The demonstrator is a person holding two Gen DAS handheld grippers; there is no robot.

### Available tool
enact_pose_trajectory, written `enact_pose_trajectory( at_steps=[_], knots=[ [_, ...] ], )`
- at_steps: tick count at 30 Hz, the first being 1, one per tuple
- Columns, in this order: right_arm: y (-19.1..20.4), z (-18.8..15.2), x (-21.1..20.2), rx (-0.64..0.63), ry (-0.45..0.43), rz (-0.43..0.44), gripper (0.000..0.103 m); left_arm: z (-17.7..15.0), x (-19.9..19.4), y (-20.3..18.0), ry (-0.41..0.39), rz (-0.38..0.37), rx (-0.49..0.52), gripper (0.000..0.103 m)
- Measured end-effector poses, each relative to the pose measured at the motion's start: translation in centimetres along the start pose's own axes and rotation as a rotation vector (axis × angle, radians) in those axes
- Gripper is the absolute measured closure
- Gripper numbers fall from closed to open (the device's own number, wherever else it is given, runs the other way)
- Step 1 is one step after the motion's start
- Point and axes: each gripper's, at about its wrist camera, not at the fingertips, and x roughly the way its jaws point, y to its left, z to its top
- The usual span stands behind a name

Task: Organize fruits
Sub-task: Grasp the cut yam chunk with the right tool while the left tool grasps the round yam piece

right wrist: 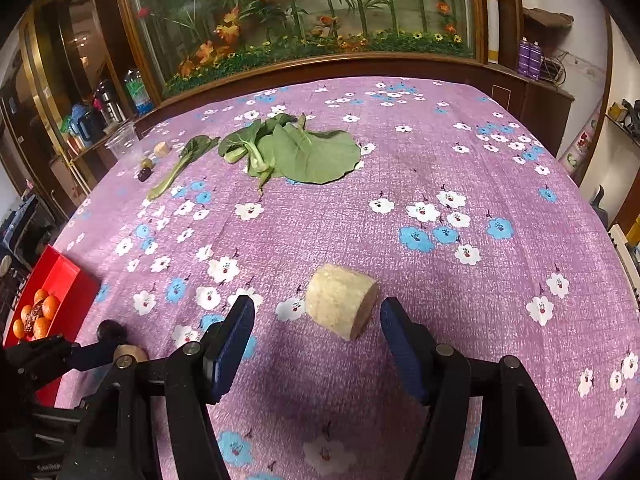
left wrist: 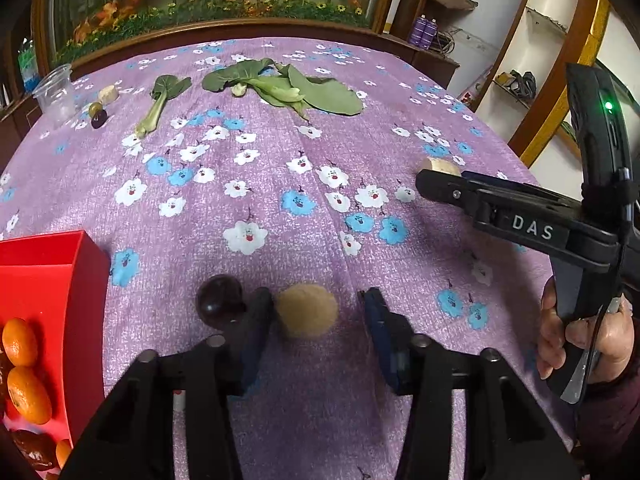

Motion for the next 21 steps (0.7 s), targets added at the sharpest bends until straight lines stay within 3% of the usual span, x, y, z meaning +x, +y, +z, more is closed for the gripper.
enact_pose_trajectory(
  at_steps=[1,4,6,21],
  knots=[
    [-0.1,0.1,0.1,0.001,0.001,-0.004,0.036,-0.1,0.0,0.0,-0.001,0.002,0.003,0.072],
    [-0.5,0.1,0.8,0.017,0.019,-0.023,0.048,-0.2,-0.2,0.2,-0.007,-0.01,-0.007,0.072],
    [-0.7,0.0,1.1,0.027,0.032,-0.029,0.063,-0.2,-0.5,0.2,-0.012,-0.008,-0.009,0.072],
    [1.6,-0.8,-2.7,-0.011,-0.017,0.017,0.065,-1.3,-5.3,1.2,-0.091,0.001,-0.058,0.072]
  ],
)
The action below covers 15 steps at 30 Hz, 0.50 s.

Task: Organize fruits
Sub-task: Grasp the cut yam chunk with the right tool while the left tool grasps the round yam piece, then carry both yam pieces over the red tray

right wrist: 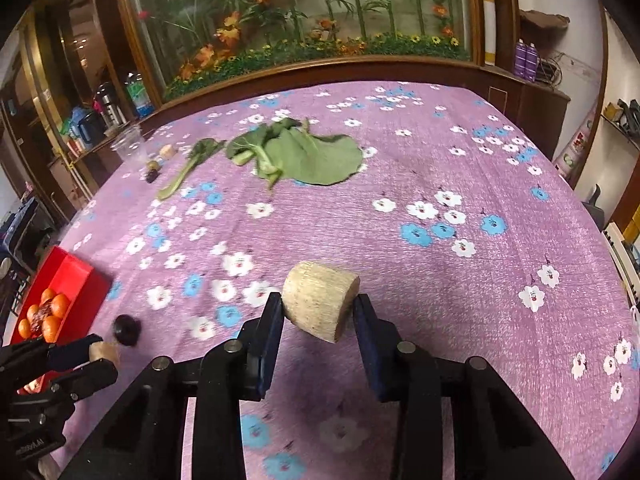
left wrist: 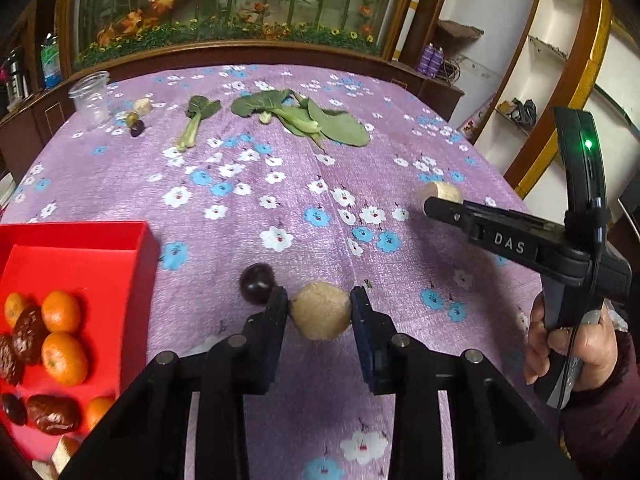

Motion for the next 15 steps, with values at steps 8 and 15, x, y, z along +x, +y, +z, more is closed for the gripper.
enact_pose_trajectory(
  at_steps=[8,15],
  knots=[
    [4.2,-0.8,-1.9,-0.057,-0.016,0.065,0.064,-1.3,-3.8,1.8,-0.055,0.023,-0.044,0.072],
    [9.9,-1.7,-3.0,-0.148,-0.014,0.144,0.064,-2.9,-7.7,5.4,-0.11,0.059,-0.133,0.072]
  ],
)
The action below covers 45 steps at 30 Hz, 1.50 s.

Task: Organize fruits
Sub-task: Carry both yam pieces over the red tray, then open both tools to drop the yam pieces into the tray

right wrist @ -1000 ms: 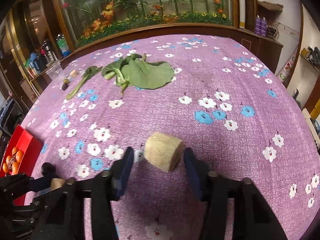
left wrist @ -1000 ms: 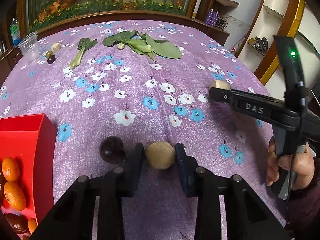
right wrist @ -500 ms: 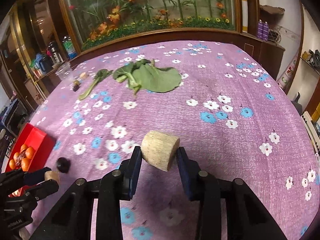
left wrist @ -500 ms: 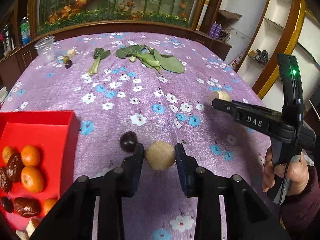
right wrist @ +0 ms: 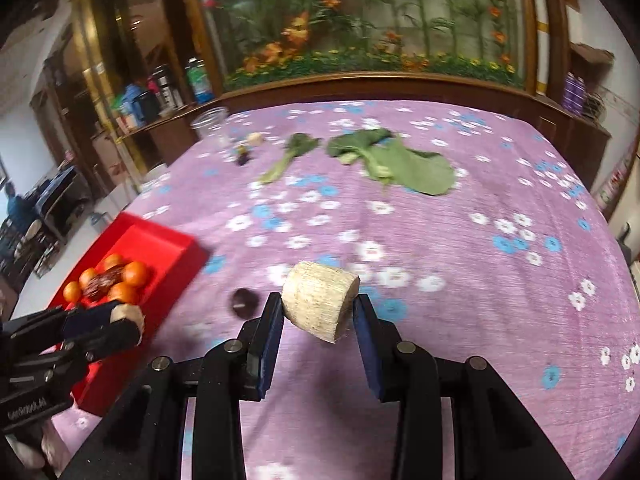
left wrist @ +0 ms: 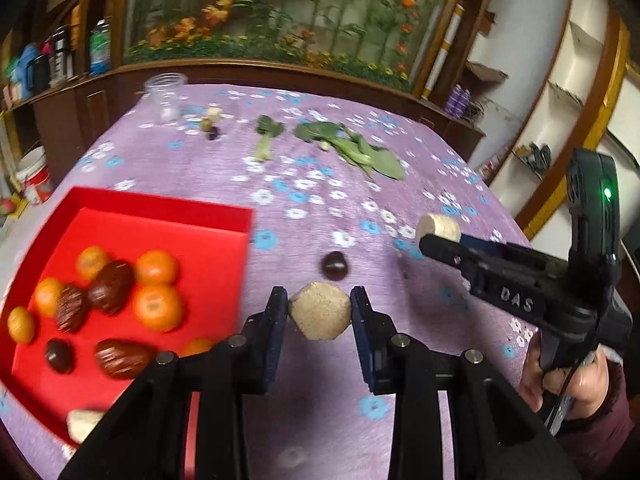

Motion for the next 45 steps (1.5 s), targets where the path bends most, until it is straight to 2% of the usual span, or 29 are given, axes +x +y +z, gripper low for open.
enact_pose_trajectory(
  at_steps=[11,17,25,34,36,38,41,44,45],
  knots=[
    [10.1,0.2,1.2,-0.161,0.02,0.111,0.064,-1.1,-4.9,8.6,-0.083,0.128,-0.168,0.072],
    [14.2,-0.3,2.3,-0.22,0.052,0.167,0.064,-1.7,-5.5,12.0,-0.093,0.216,-0.218,0.072],
    [17.6,-1.7,4.2,-0.269,0.117,0.219,0.063,-2.5,-4.6,14.8,-0.062,0.26,-0.272,0.072],
    [19.1,-2.5,6.0,-0.284,0.164,0.234,0.063,-2.6,-4.5,15.3,-0.067,0.288,-0.277,0.072],
    [19.4,-2.6,6.0,-0.289,0.16,0.235,0.063,-2.6,-4.7,15.2,-0.075,0.292,-0.275,0.069],
    [19.5,-2.7,6.0,-0.292,0.158,0.241,0.063,-2.5,-4.9,15.1,-0.088,0.304,-0.27,0.051],
    [19.8,-2.7,6.0,-0.297,0.153,0.249,0.061,-2.3,-5.4,14.8,-0.113,0.33,-0.26,0.036],
    [19.9,-2.7,5.8,-0.294,0.14,0.251,0.051,-2.1,-5.8,14.5,-0.125,0.356,-0.246,0.028],
    [19.9,-2.6,5.6,-0.291,0.136,0.254,0.05,-2.1,-5.9,14.4,-0.127,0.361,-0.246,0.027]
  ],
)
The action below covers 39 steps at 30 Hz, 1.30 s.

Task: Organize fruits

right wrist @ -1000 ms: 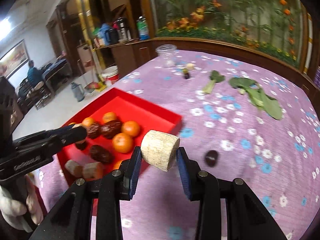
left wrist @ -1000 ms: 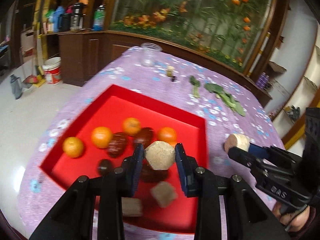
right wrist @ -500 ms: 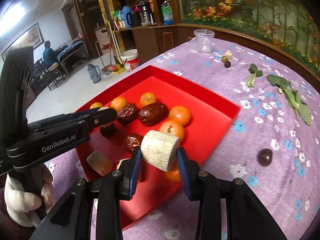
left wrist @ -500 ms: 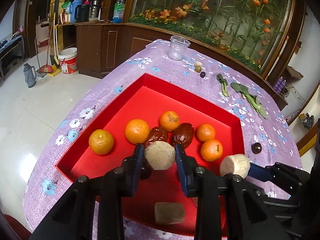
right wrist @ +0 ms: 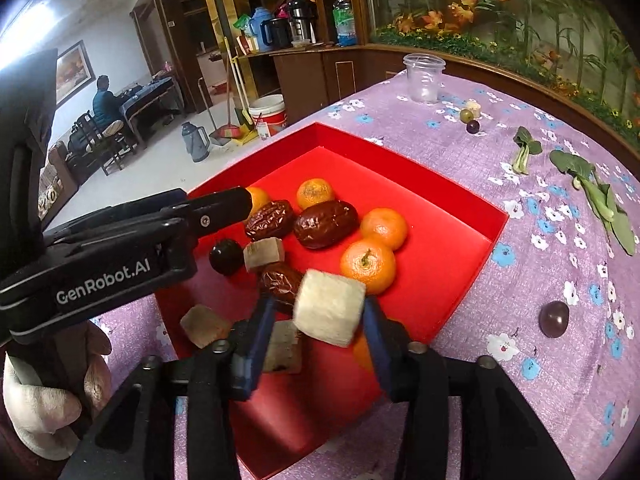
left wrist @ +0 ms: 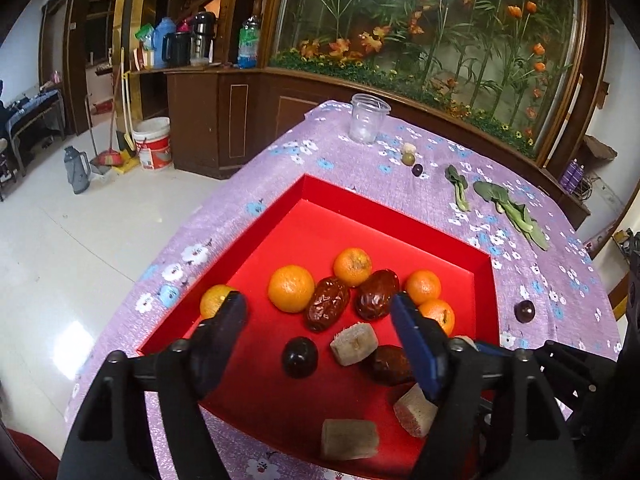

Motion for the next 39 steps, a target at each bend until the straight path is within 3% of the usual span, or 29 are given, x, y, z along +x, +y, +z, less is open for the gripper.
enact_pose_trajectory(
  at_steps=[7,11,19,23,26,35,39],
  knots=[
    [0.0,0.0,-1.3,0.006,-0.033,0.004,0.048,0.3,-1.2,-0.3,-0.019,0.02,0.008,0.024],
    [0.2,-0.4,-2.4,0.006,-0.058,-0.006,0.044,0.4,-2.7,-1.2,-0.068,0.053,0.038,0.021],
    [-0.3,-1.4,-5.3,0.052,-0.121,-0.026,0.038,0.0,-8.8,-3.2,-0.303,0.219,0.078,0.001],
    [-0.8,-2.2,-6.6,0.077,-0.146,-0.042,0.035,-0.5,-11.7,-4.3,-0.396,0.274,0.09,0.0],
    [-0.8,-3.1,-7.4,0.079,-0.156,-0.063,0.033,-1.6,-12.9,-4.9,-0.427,0.272,0.088,0.0],
    [-0.7,-6.2,-8.3,0.09,-0.161,-0.121,0.025,-4.0,-10.9,-6.2,-0.232,0.129,0.089,0.0],
    [-1.0,-6.9,-8.2,0.102,-0.152,-0.12,0.025,-4.4,-10.1,-6.5,-0.19,0.137,0.084,0.0]
  ],
)
